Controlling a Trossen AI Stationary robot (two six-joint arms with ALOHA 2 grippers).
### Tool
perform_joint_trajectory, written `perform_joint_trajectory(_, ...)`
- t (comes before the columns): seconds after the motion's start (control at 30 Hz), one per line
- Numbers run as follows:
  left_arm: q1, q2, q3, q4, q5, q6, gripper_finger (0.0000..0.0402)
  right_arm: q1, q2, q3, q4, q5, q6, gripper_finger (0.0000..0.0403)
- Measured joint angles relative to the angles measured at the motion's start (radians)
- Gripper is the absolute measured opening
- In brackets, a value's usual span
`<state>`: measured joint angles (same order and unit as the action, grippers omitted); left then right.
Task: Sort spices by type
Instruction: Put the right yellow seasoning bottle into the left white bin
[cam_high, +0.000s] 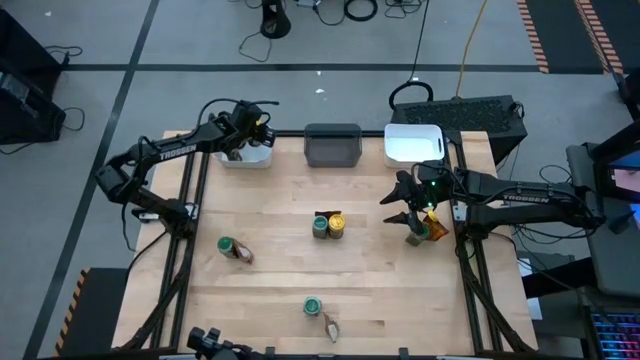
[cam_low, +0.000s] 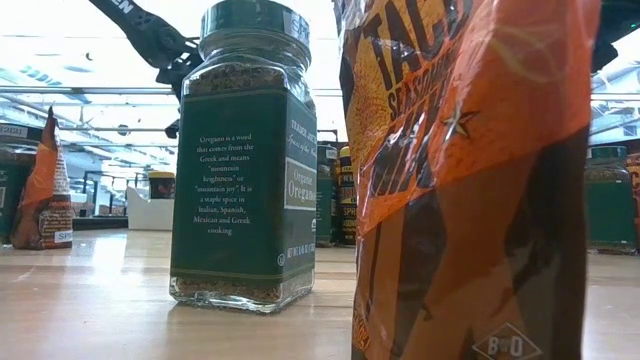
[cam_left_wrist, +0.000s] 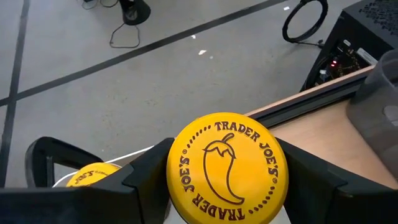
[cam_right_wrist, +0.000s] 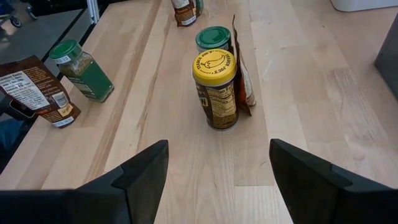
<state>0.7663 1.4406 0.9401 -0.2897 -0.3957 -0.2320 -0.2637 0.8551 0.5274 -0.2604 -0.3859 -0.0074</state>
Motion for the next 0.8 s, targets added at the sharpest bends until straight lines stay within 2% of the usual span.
perform_joint_trajectory(0.8, 0.019, 0.002, 0.0, -0.01, -0.032, -0.05, 0.0253, 0.0, 0.0, 0.0, -0.003, 0.0, 0.004, 0.0263)
